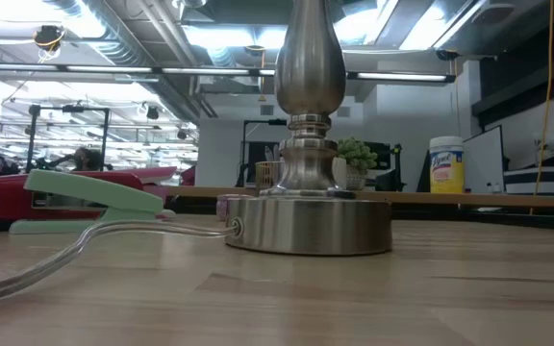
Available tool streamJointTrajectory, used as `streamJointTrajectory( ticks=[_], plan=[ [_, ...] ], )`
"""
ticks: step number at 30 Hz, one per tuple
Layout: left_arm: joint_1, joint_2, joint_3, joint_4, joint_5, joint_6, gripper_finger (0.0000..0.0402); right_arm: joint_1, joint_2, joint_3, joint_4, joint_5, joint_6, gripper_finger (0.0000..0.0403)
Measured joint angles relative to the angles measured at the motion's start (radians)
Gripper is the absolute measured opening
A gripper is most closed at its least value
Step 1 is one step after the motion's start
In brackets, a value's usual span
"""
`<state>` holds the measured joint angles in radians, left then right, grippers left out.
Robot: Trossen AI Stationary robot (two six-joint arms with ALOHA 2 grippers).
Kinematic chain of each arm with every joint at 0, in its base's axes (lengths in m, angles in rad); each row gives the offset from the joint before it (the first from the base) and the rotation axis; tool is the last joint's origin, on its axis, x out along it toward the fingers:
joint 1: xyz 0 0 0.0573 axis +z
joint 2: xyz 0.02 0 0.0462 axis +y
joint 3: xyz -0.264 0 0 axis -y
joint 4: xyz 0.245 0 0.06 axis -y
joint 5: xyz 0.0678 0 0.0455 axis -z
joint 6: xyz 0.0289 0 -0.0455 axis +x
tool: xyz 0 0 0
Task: Screw lightbulb
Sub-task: Remove the lightbulb from the lamp
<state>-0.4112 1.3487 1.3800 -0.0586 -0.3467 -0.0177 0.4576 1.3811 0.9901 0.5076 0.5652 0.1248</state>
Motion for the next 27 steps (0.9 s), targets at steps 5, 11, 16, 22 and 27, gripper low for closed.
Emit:
streamJointTrajectory(
  ticks=[5, 11, 16, 22, 27],
  plan=[
    [0.015, 0.000, 0.000, -0.006, -0.084, 0.017, 0.0237, 0.000, 0.000, 0.000, 0.020, -0.068, 0.001, 0.0225],
    [0.054, 0.000, 0.000, -0.008, -0.081, -0.033, 0.0237, 0.000, 0.000, 0.000, 0.030, -0.079, 0.001, 0.0225],
    [0.080, 0.006, 0.000, -0.008, -0.009, -0.064, 0.0237, 0.000, 0.000, 0.000, 0.052, -0.079, -0.010, 0.0225],
    [0.075, 0.007, 0.000, -0.009, 0.013, -0.065, 0.0237, -0.012, 0.000, 0.000, 0.066, -0.080, -0.028, 0.0225],
    [0.060, 0.007, 0.000, -0.008, 0.046, -0.065, 0.0237, -0.034, 0.003, 0.000, 0.067, -0.111, -0.027, 0.0225]
  ],
)
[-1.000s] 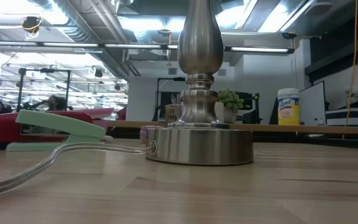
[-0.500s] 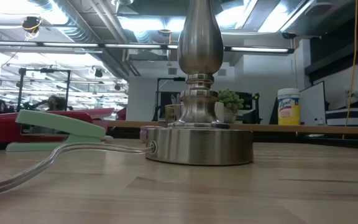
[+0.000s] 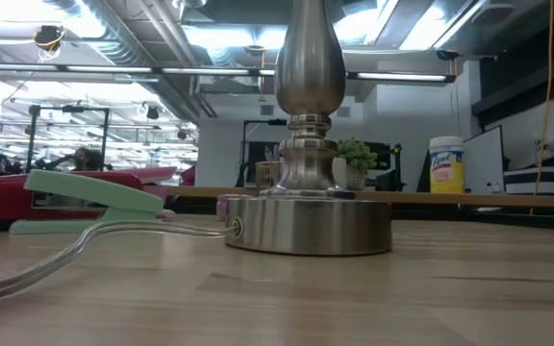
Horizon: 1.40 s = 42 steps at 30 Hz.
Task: Screw lightbulb
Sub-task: Remove the lightbulb from the lamp
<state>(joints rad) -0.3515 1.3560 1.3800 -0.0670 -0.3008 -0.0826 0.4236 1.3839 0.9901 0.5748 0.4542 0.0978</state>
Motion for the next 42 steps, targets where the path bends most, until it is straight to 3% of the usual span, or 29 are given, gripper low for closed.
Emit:
streamJointTrajectory(
  ticks=[3, 13, 34, 42],
  plan=[
    [-0.010, 0.000, 0.000, 0.000, 0.003, 0.000, 0.0237, -0.008, 0.002, 0.000, 0.001, -0.047, 0.001, 0.0220],
    [-0.048, 0.000, 0.000, -0.001, -0.003, -0.007, 0.0237, -0.013, 0.002, 0.000, -0.013, -0.056, -0.014, 0.0164],
    [-0.053, -0.001, 0.000, -0.002, 0.006, -0.043, 0.0237, -0.013, 0.001, 0.000, -0.016, -0.045, -0.052, 0.0166],
    [-0.053, 0.000, 0.000, -0.003, 0.005, -0.041, 0.0237, -0.013, 0.001, 0.000, -0.017, -0.055, -0.045, 0.0186]
  ],
)
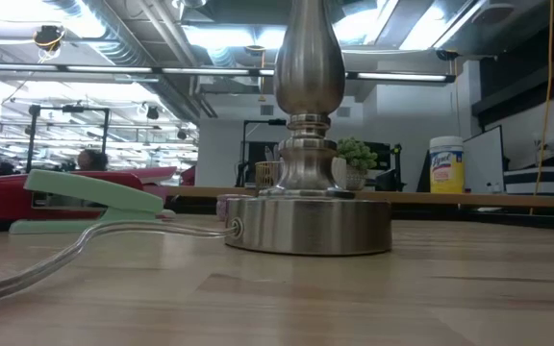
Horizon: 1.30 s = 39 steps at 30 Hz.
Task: Screw lightbulb
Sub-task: Remove the lightbulb from the lamp
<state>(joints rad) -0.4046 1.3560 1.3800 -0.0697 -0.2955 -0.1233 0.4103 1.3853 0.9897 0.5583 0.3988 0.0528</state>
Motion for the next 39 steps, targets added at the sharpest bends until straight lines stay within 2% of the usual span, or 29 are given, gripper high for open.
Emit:
streamJointTrajectory(
  ticks=[6, 11, 17, 29, 39],
  plan=[
    [0.000, 0.003, 0.000, -0.009, 0.000, 0.004, 0.0237, -0.002, 0.000, 0.000, 0.017, -0.002, 0.003, 0.0219],
    [0.000, 0.003, 0.000, -0.007, -0.001, 0.005, 0.0237, -0.015, 0.000, 0.000, 0.022, -0.019, 0.019, 0.0227],
    [0.000, 0.003, 0.000, -0.004, -0.003, 0.010, 0.0237, -0.055, 0.029, 0.000, 0.026, -0.100, 0.078, 0.0215],
    [0.000, -0.005, 0.000, -0.016, -0.007, 0.079, 0.0237, -0.053, 0.031, 0.000, 0.044, -0.102, 0.070, 0.0168],
    [-0.020, -0.097, -0.001, -0.140, -0.048, 0.075, 0.0237, -0.053, 0.031, 0.000, 0.045, -0.102, 0.070, 0.0178]
  ],
)
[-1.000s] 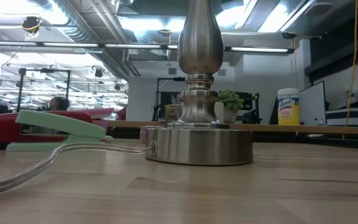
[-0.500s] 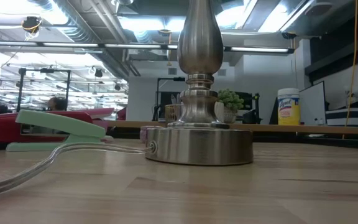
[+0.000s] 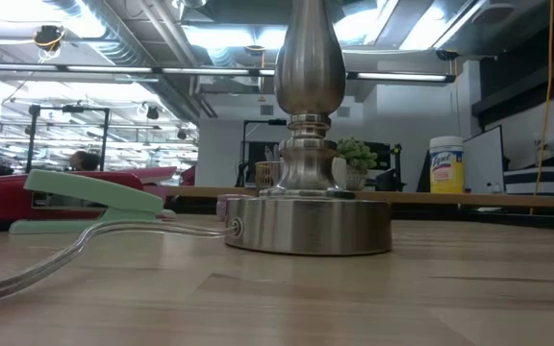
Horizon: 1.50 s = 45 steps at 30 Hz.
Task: Screw lightbulb
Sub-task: Remove the lightbulb from the lamp
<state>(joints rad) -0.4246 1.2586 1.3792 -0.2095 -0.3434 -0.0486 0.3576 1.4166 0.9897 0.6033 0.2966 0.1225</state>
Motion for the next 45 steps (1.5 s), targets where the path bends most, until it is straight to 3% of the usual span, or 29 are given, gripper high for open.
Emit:
streamJointTrajectory(
  ticks=[5, 12, 22, 33, 36, 41, 45],
  plan=[
    [-0.022, -0.009, 0.000, -0.125, 0.000, -0.142, 0.0237, 0.000, 0.000, 0.000, 0.000, 0.000, 0.000, 0.0178],
    [-0.028, 0.073, 0.000, -0.288, -0.025, -0.342, 0.0237, 0.000, 0.000, 0.000, 0.001, 0.001, -0.001, 0.0179],
    [-0.028, 0.230, 0.000, -0.259, -0.298, -0.361, 0.0237, 0.000, 0.000, 0.000, 0.001, 0.001, -0.001, 0.0179],
    [-0.082, 0.195, 0.000, -0.251, -0.315, -0.316, 0.0237, 0.001, 0.000, 0.000, 0.001, -0.002, -0.001, 0.0179],
    [-0.117, 0.143, 0.000, -0.251, -0.430, -0.319, 0.0237, 0.001, 0.000, 0.000, 0.001, -0.002, -0.001, 0.0179],
    [-0.240, 0.050, 0.001, -0.372, -0.772, -0.370, 0.0237, 0.001, 0.000, 0.000, 0.001, -0.002, -0.001, 0.0179],
    [-0.342, 0.033, -0.091, -0.406, -0.951, -0.481, 0.0237, 0.001, 0.000, 0.000, 0.001, -0.002, 0.000, 0.0179]
  ],
)
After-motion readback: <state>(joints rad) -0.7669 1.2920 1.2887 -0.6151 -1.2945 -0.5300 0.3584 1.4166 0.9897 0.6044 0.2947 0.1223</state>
